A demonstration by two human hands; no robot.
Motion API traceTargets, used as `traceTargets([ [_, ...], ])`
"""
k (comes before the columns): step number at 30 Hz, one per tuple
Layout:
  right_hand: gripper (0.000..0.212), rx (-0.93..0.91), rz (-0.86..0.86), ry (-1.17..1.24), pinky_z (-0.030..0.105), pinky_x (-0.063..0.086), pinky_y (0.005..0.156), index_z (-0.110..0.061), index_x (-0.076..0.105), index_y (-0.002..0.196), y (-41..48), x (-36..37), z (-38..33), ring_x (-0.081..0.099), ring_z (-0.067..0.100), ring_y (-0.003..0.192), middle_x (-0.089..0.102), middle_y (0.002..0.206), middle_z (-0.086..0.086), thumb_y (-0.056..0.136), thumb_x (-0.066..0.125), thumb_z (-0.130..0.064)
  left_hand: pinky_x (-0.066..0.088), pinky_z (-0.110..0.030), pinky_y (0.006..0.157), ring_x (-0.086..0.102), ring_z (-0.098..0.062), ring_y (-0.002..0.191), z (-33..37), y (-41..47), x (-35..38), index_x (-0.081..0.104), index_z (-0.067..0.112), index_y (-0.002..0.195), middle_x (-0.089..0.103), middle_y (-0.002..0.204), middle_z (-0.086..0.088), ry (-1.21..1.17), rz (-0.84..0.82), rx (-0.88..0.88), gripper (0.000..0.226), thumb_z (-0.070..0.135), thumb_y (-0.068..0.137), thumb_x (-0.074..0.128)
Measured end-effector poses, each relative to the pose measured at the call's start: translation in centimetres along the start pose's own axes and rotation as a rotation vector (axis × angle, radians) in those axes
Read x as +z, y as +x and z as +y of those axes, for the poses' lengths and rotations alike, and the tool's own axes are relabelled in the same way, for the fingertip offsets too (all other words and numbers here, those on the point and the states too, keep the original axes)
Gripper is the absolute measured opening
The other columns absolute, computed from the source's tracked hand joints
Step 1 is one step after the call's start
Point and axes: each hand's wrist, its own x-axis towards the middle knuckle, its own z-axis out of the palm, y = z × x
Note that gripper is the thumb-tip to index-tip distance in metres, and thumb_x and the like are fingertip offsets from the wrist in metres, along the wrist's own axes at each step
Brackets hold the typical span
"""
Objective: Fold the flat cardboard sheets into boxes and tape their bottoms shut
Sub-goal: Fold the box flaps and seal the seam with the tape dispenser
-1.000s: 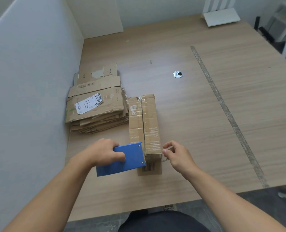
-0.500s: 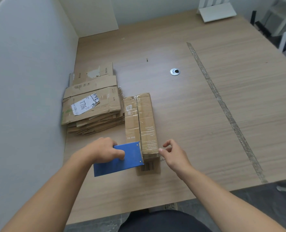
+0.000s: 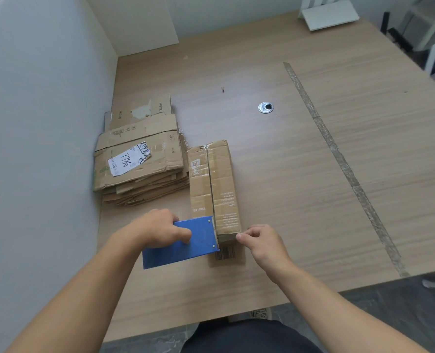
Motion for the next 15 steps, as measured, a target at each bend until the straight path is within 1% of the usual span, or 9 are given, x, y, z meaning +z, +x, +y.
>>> traceTargets([
  [2, 0.024, -0.009, 0.028, 0.011, 0.024, 0.039, 0.078, -0.005, 0.073, 0.074, 0.0, 0.2, 0.1, 0.058, 0.009, 0.095, 0.057, 0.098, -0.007, 0.088, 0.072, -0.024, 0.040, -0.031, 0.063, 0.058, -0.016, 0.079, 0.0, 0.0, -0.1, 0.065, 0.023, 0.080, 0.064, 0.086, 0.000, 0.009, 0.006, -0.008, 0.044, 0.058, 0.057, 0.054],
  [3, 0.023, -0.024, 0.039, -0.003, 0.023, 0.038, 0.079, -0.006, 0.072, 0.074, 0.1, 0.2, 0.3, 0.057, 0.010, 0.098, 0.057, 0.102, -0.006, 0.088, 0.072, -0.024, 0.041, -0.031, 0.064, 0.058, -0.016, 0.079, 0.0, 0.1, 0.0, 0.064, 0.023, 0.079, 0.064, 0.085, 0.001, 0.010, 0.005, -0.010, 0.043, 0.059, 0.056, 0.054],
  [6, 0.020, -0.104, 0.052, -0.145, 0.022, 0.033, 0.080, -0.013, 0.069, 0.076, 0.4, 0.1, 1.1, 0.053, 0.013, 0.106, 0.053, 0.109, -0.002, 0.089, 0.071, -0.028, 0.040, -0.030, 0.063, 0.058, -0.016, 0.079, 0.1, 0.1, 0.0, 0.064, 0.023, 0.080, 0.063, 0.086, 0.001, 0.000, -0.011, -0.014, 0.044, 0.058, 0.056, 0.054],
  [8, 0.018, -0.187, 0.071, -0.253, 0.025, 0.035, 0.085, -0.018, 0.066, 0.079, 0.8, 0.0, 1.6, 0.050, 0.016, 0.109, 0.049, 0.109, -0.003, 0.089, 0.070, -0.031, 0.040, -0.031, 0.063, 0.058, -0.017, 0.081, 0.2, 0.2, 0.1, 0.066, 0.023, 0.084, 0.064, 0.089, 0.000, -0.010, -0.024, -0.017, 0.047, 0.059, 0.056, 0.054],
  [9, 0.015, -0.242, 0.096, -0.310, 0.028, 0.038, 0.089, -0.019, 0.064, 0.083, 1.0, -0.1, 1.8, 0.048, 0.018, 0.111, 0.047, 0.111, -0.003, 0.089, 0.071, -0.032, 0.041, -0.031, 0.064, 0.059, -0.017, 0.081, 0.3, 0.2, 0.0, 0.068, 0.023, 0.086, 0.064, 0.089, 0.000, -0.013, -0.028, -0.021, 0.049, 0.059, 0.056, 0.054],
  [10, 0.015, -0.300, 0.122, -0.374, 0.031, 0.041, 0.093, -0.019, 0.063, 0.092, 1.1, -0.2, 1.9, 0.046, 0.020, 0.113, 0.045, 0.116, -0.001, 0.088, 0.072, -0.031, 0.041, -0.031, 0.064, 0.059, -0.017, 0.082, 0.4, 0.3, -0.1, 0.068, 0.023, 0.086, 0.064, 0.090, 0.000, -0.016, -0.030, -0.026, 0.050, 0.059, 0.055, 0.054],
  [12, 0.035, -0.474, 0.174, -0.534, 0.042, 0.046, 0.095, -0.020, 0.058, 0.115, 1.5, -0.3, 1.9, 0.045, 0.027, 0.119, 0.042, 0.131, 0.006, 0.084, 0.075, -0.024, 0.040, -0.031, 0.064, 0.058, -0.017, 0.081, 0.5, 0.4, -0.3, 0.068, 0.022, 0.086, 0.064, 0.089, 0.000, -0.018, -0.041, -0.033, 0.050, 0.058, 0.055, 0.054],
  [13, 0.046, -0.613, 0.182, -0.608, 0.046, 0.049, 0.091, -0.022, 0.055, 0.123, 1.9, -0.4, 1.8, 0.045, 0.031, 0.122, 0.042, 0.137, 0.009, 0.082, 0.074, -0.018, 0.040, -0.031, 0.064, 0.058, -0.017, 0.081, 0.6, 0.5, -0.4, 0.068, 0.022, 0.085, 0.064, 0.089, 0.000, -0.019, -0.047, -0.035, 0.050, 0.058, 0.054, 0.055],
  [15, 0.054, -0.874, 0.132, -0.747, 0.043, 0.052, 0.080, -0.027, 0.051, 0.130, 2.7, -0.3, 1.5, 0.045, 0.031, 0.130, 0.045, 0.144, 0.008, 0.080, 0.060, -0.011, 0.040, -0.031, 0.064, 0.059, -0.018, 0.080, 0.6, 0.5, -0.5, 0.068, 0.021, 0.082, 0.065, 0.088, 0.000, -0.019, -0.054, -0.040, 0.048, 0.058, 0.053, 0.055],
])
